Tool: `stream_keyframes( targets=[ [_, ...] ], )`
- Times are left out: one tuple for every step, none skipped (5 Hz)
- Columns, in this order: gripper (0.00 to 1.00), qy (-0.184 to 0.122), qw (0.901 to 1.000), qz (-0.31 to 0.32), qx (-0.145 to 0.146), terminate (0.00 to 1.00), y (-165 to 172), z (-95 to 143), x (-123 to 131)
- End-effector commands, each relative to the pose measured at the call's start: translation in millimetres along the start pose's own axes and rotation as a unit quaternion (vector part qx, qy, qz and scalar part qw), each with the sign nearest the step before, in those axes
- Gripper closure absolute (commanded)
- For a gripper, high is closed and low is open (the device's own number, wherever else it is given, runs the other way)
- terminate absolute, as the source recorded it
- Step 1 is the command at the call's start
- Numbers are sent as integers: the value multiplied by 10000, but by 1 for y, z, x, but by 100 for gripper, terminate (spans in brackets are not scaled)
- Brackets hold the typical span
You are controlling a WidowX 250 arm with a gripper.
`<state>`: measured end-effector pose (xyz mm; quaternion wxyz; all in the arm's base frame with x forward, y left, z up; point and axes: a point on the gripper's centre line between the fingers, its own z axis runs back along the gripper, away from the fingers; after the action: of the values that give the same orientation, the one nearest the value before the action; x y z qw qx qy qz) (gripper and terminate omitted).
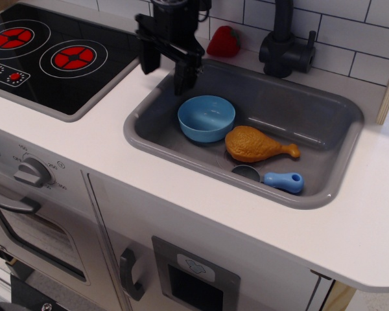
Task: Put spoon in bowl sink
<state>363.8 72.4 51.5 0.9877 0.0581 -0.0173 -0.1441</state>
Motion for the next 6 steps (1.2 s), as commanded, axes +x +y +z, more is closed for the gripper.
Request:
stream_keyframes(
  targets=[
    [0, -466, 9696, -2371, -376, 0, -43, 38, 4],
    [0, -435, 9334, -3490, -716, 0, -74, 43, 2],
    [0, -714, 9122, -3968, -736, 0, -102, 37, 4],
    [0, -543, 8965, -4329, -772, 0, -121, 25, 4],
    [0, -733, 8819, -4601, -719, 0, -148, 11, -1],
    [0, -717, 8802, -4642, -680, 0, -159, 5, 0]
  ],
)
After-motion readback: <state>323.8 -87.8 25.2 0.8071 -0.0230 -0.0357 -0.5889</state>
